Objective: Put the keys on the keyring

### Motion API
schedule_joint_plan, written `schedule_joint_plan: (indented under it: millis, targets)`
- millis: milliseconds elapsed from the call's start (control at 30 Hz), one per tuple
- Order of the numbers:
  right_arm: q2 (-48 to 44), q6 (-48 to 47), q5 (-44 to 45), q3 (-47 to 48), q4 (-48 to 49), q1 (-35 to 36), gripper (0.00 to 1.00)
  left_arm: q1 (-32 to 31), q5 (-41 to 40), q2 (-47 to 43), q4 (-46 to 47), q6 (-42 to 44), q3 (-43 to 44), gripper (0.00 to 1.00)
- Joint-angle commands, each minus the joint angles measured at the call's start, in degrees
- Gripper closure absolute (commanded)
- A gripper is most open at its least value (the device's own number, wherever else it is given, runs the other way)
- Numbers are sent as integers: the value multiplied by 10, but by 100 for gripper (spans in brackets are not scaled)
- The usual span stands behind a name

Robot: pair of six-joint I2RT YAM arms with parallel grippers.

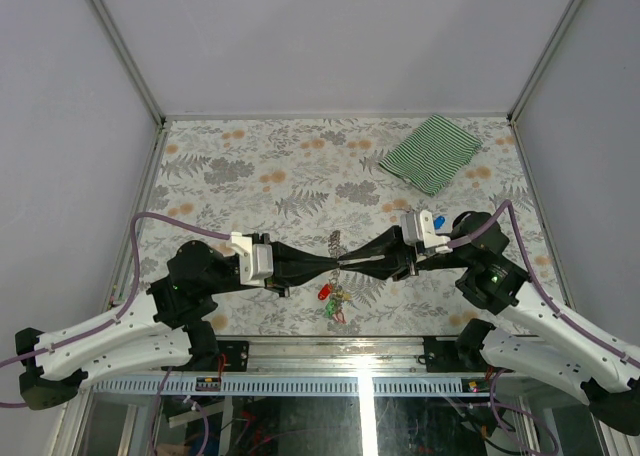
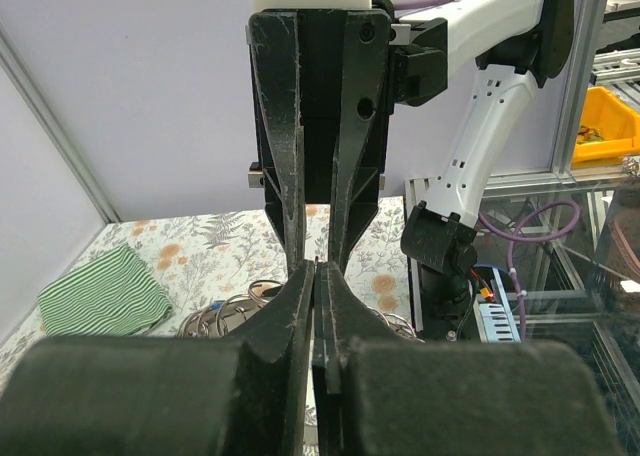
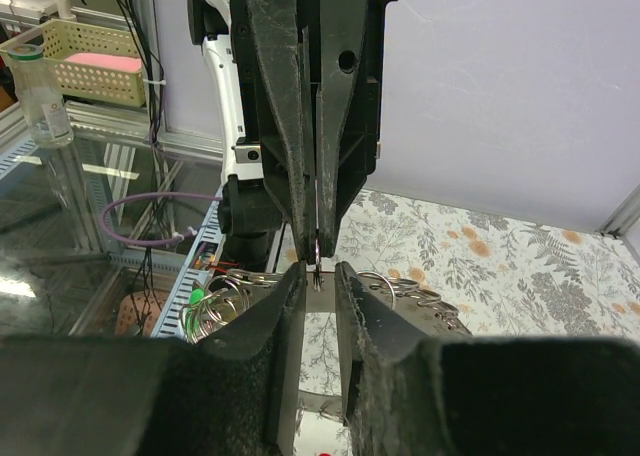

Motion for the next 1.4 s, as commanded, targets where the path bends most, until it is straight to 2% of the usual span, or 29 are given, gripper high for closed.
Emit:
schedule_joint_plan:
  millis: [0,233,367,500,700,833,1167,1367]
  targets:
    - [3,6,-11,22,39,0,77,-2,-10,-3,72,-6,20,100]
    - [5,6,-12,21,47,1,85,-2,-10,0,76,-8,21,100]
    - [1,14,-9,17,70,1,100,-2,-9,3,75,-10,22,100]
    - [-9,18,-3,13,83,1,100,-2,-9,6,66,-15,27,100]
    - [-37,-3,25,11,59,0,100,-2,-7,3,51,-26,35,77]
    - [-45,-12,32,15,44,0,100,-2,-3,-7,40,-24,35,68]
    - [-49,-20,39,22,36,1,100,-2,3,-2,37,-23,37,67]
    - [-46,-19,37,22,41,0,100,-2,19,13,43,-25,41,72]
